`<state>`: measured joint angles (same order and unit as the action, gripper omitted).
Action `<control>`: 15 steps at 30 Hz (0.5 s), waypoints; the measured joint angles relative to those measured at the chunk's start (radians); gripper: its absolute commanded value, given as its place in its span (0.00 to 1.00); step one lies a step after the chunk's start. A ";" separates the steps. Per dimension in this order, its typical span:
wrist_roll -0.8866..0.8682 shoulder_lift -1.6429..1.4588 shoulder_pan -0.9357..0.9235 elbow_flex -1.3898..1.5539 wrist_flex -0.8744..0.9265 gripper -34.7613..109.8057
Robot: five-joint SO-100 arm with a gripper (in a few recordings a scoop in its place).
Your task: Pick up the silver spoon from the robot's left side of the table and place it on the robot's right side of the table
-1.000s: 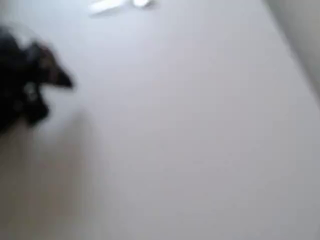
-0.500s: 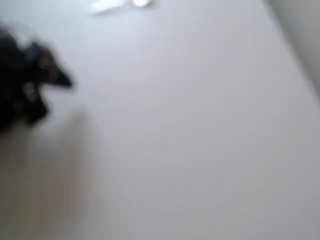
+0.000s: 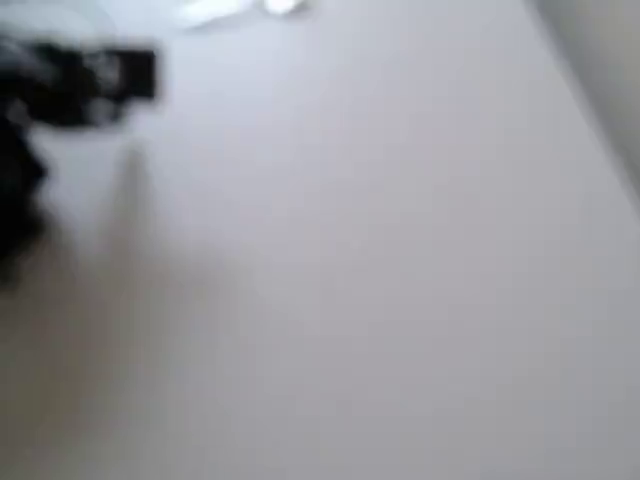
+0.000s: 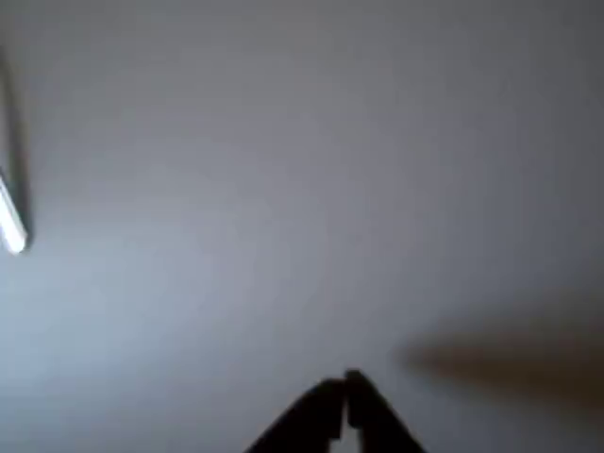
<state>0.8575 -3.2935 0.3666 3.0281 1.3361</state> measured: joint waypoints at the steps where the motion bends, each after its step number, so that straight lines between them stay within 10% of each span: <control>1: -0.009 -0.002 -0.017 -0.002 -0.009 0.27; 7: -0.222 0.129 -0.158 -0.198 -0.129 0.37; 15: -0.278 1.220 0.014 -1.166 0.193 0.46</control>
<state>0.5798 -2.0739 0.3804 1.8623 1.5294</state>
